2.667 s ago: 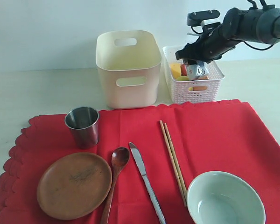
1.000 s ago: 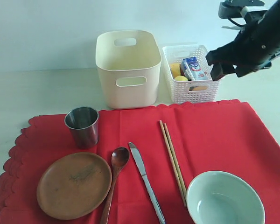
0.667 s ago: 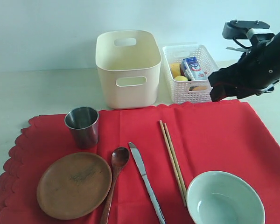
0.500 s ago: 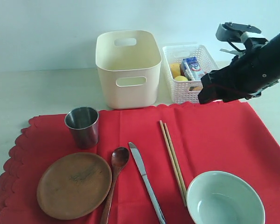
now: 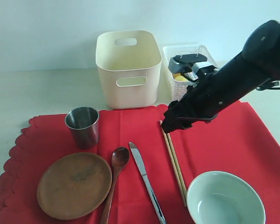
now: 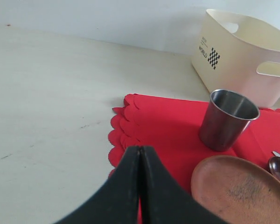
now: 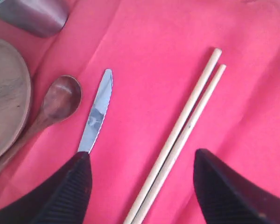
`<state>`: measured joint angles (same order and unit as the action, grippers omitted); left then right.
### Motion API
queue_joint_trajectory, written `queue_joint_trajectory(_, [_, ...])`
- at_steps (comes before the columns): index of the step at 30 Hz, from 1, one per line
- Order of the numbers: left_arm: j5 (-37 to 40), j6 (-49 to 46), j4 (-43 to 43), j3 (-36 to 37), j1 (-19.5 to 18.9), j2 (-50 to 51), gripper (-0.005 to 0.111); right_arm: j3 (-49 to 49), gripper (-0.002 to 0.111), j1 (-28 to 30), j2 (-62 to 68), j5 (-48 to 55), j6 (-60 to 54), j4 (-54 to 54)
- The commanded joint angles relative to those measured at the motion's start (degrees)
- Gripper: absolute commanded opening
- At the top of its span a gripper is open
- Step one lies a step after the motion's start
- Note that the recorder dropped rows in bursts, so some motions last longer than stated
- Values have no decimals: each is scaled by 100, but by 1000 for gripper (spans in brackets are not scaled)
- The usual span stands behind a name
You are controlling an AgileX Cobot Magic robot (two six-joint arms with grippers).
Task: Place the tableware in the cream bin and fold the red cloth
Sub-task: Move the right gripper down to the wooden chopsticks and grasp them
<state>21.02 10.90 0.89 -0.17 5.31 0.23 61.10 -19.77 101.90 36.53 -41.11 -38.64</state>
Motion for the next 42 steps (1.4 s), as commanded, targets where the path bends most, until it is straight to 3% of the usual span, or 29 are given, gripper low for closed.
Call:
queue_joint_trajectory(1, [-36, 3, 9, 17, -6, -23, 0, 0, 60, -260, 255, -744, -80, 266])
queue_joint_trajectory(6, [-36, 3, 9, 17, -6, -23, 0, 19, 60, -427, 502, -1129, 216, 683])
queue_joint_trajectory(16, [-36, 3, 9, 17, -6, -23, 0, 832, 60, -458, 983, -144, 2481, 2420])
queue_joint_trajectory(27, [-36, 3, 9, 17, -6, -23, 0, 868, 60, -756, 1143, -98, 2741, 2655])
queue_joint_trajectory(34, [-36, 3, 9, 17, -6, -23, 0, 868, 60, -987, 1362, -85, 3806, 3754])
queue_joint_trajectory(42, [-36, 3, 9, 17, -6, -23, 0, 868, 60, -1021, 1432, -137, 4024, 3829])
